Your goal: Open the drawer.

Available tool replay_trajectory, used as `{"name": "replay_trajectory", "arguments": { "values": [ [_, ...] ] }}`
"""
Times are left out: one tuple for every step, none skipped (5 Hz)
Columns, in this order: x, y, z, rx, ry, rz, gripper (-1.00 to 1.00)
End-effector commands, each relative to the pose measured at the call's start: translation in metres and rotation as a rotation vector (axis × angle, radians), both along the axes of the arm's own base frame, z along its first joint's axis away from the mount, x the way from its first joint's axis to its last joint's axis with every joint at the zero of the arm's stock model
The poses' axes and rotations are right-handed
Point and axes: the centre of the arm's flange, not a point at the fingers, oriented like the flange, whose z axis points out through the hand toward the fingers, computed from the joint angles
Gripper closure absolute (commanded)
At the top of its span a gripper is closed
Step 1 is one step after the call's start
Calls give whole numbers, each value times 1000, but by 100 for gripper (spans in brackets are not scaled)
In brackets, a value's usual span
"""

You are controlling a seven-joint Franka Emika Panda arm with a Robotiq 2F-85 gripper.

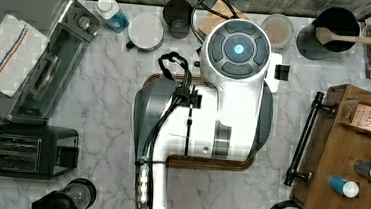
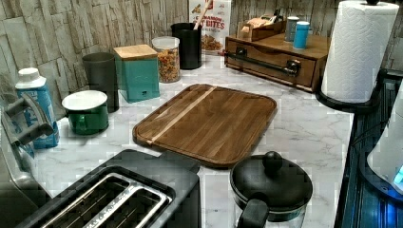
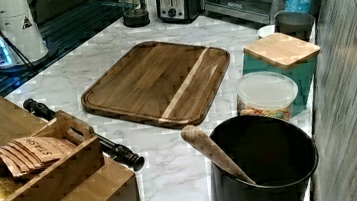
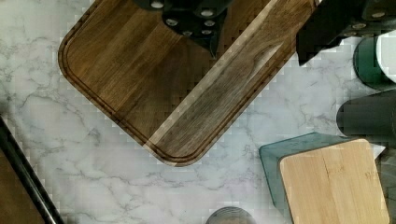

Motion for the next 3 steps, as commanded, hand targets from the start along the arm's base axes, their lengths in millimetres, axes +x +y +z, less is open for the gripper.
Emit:
{"name": "replay_trajectory", "arguments": {
  "values": [
    [2,-1,7,-5,-15,0,-100],
    [-8,-31,0,-2,-19,82,-100],
    [-26,-72,-13,-31,-38,180,-100]
  ]
}}
